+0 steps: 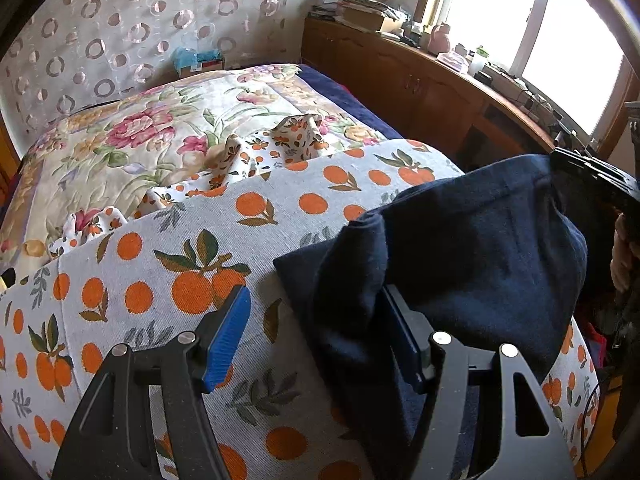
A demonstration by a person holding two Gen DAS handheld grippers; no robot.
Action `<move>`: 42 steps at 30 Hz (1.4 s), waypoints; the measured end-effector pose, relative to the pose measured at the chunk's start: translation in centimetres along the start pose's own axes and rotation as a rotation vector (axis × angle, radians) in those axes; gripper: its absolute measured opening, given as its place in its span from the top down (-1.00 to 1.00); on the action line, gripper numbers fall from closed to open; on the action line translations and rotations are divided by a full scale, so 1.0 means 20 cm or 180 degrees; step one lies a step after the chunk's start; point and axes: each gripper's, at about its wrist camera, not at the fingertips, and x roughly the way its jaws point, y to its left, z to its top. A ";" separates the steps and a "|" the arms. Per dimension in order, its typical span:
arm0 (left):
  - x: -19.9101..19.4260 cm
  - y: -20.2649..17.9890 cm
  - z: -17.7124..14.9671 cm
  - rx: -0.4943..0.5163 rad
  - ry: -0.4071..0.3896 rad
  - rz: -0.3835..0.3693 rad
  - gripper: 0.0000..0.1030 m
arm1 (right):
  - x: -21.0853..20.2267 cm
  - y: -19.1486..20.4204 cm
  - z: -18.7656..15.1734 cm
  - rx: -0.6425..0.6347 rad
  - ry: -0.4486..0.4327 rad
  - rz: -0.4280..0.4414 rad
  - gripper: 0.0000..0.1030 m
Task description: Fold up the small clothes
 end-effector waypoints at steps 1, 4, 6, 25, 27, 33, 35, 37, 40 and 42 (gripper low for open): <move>0.00 0.00 0.00 0.0000 -0.0005 0.0002 -0.31 | 0.00 -0.03 0.00 0.0067 0.0016 -0.0037 0.29; 0.00 0.00 0.00 -0.0002 -0.0019 0.0003 -0.31 | -0.03 -0.06 -0.04 0.0217 -0.0013 0.0069 -0.31; 0.00 0.00 0.01 -0.0006 -0.0027 -0.0002 -0.31 | -0.05 -0.04 -0.08 0.0256 0.0021 0.0163 -0.47; 0.05 0.00 0.04 -0.0123 -0.0060 -0.0304 0.06 | 0.23 -0.19 -0.23 0.0864 0.0565 0.0996 -0.46; 0.04 0.00 0.05 -0.0110 -0.0074 -0.0327 0.20 | 0.23 -0.17 -0.23 0.0855 0.0545 0.1031 -0.33; -0.02 -0.03 0.05 -0.0093 -0.0170 -0.0494 0.67 | 0.19 -0.12 -0.26 0.0710 0.0468 0.0982 0.26; -0.06 -0.04 0.05 -0.0064 -0.0248 -0.0470 0.69 | 0.17 -0.11 -0.26 0.0635 0.0426 0.0963 0.46; -0.11 -0.07 0.06 -0.0034 -0.0354 -0.0475 0.70 | 0.14 -0.10 -0.26 0.0566 0.0356 0.0983 0.56; -0.21 -0.10 0.06 -0.0035 -0.0501 -0.0553 0.72 | 0.09 -0.07 -0.26 0.0455 0.0246 0.0953 0.61; -0.27 -0.11 0.06 -0.0026 -0.0598 -0.0587 0.72 | 0.07 -0.07 -0.26 0.0424 0.0169 0.0929 0.62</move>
